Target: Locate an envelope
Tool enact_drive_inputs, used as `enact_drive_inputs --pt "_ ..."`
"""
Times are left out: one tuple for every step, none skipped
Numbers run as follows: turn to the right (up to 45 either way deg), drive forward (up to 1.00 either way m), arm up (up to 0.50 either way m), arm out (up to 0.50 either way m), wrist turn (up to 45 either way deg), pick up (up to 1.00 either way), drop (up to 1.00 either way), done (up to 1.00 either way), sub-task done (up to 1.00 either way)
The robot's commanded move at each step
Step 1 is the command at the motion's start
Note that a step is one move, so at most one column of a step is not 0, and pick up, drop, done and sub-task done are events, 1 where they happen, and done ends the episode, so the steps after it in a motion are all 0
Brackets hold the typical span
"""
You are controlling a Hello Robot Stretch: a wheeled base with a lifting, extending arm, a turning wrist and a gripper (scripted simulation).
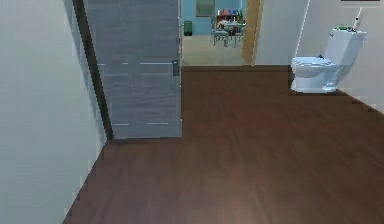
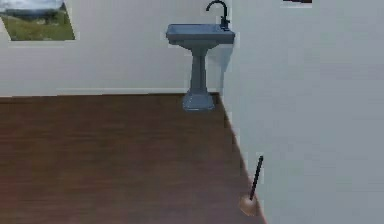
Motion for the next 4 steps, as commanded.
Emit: enact_drive_inputs --pt "12.0 0.00 0.00 0.00 0.0 0.00 0.00 0.00 0.00" --pt "0.0 1.00 0.00 0.00 0.0 0.00 0.00 0.00 0.00" --pt "0.0 0.90 0.00 0.00 0.0 0.00 0.00 0.00 0.00" --pt "-12.0 0.00 0.00 0.00 0.0 0.00 0.00 0.00 0.00"
